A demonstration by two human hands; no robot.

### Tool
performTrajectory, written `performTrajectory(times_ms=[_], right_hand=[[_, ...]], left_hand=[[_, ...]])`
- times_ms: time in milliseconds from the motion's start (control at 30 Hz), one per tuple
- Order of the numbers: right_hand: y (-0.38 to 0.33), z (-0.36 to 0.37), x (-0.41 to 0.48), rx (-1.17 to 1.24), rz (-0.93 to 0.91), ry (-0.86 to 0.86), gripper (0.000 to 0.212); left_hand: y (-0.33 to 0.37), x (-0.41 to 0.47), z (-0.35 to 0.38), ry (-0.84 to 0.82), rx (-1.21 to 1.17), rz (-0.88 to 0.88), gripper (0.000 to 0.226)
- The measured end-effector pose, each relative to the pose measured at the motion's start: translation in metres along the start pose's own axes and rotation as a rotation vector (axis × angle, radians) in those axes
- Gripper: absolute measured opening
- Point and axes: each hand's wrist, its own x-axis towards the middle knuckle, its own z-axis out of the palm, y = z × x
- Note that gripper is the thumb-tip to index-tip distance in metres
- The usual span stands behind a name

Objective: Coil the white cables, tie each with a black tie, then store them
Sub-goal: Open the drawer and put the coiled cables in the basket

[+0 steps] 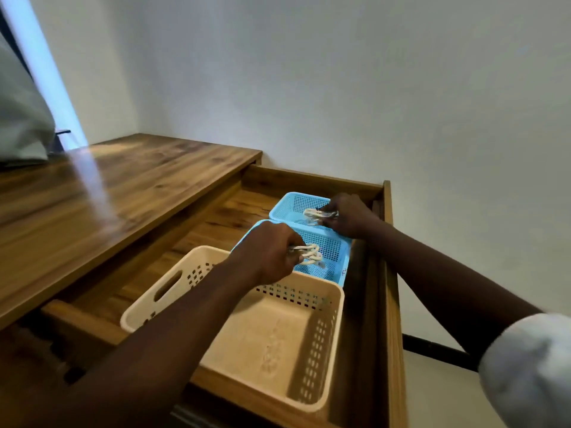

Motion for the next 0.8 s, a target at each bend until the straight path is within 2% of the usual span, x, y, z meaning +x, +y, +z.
performTrajectory(times_ms=[33,67,167,233,333,400,500,567,633,800], right_hand=[[0.005,0.005,0.006,-0.047,0.014,-0.051,0.042],[0.009,0.009,0.01,-0.067,0.046,-0.118,0.042],[0.015,0.02,0.016,-0.029,0.129,-0.252,0.051],[0.015,0.023,0.018,-0.024,0.133,-0.246,0.054],[0.014,0.02,0.013,-0.015,0.096,-0.159,0.044],[0.012,0.016,0.009,-0.006,0.03,-0.023,0.033],[-0.007,0.008,0.002,0.012,-0.133,0.189,0.024],[-0.033,0.004,-0.005,0.067,-0.25,0.273,0.023],[-0.069,0.001,-0.011,0.138,-0.35,0.285,0.024],[-0.203,0.004,-0.025,0.266,-0.621,0.154,0.03]], left_hand=[[-0.001,0.004,0.004,-0.041,-0.037,-0.023,0.015],[-0.002,0.008,0.006,-0.108,-0.089,-0.055,0.023],[0.004,0.014,0.005,-0.361,-0.08,-0.15,0.061],[0.011,0.015,0.005,-0.466,0.011,-0.178,0.069],[0.018,0.014,0.007,-0.462,0.032,-0.17,0.066],[0.017,0.008,0.005,-0.39,-0.048,-0.119,0.067],[0.006,-0.012,-0.008,-0.199,-0.167,-0.024,0.048],[-0.005,-0.037,-0.024,-0.068,-0.163,0.022,0.055],[-0.016,-0.067,-0.045,0.068,-0.126,0.035,0.064],[-0.061,-0.175,-0.105,0.475,-0.073,-0.117,0.045]])
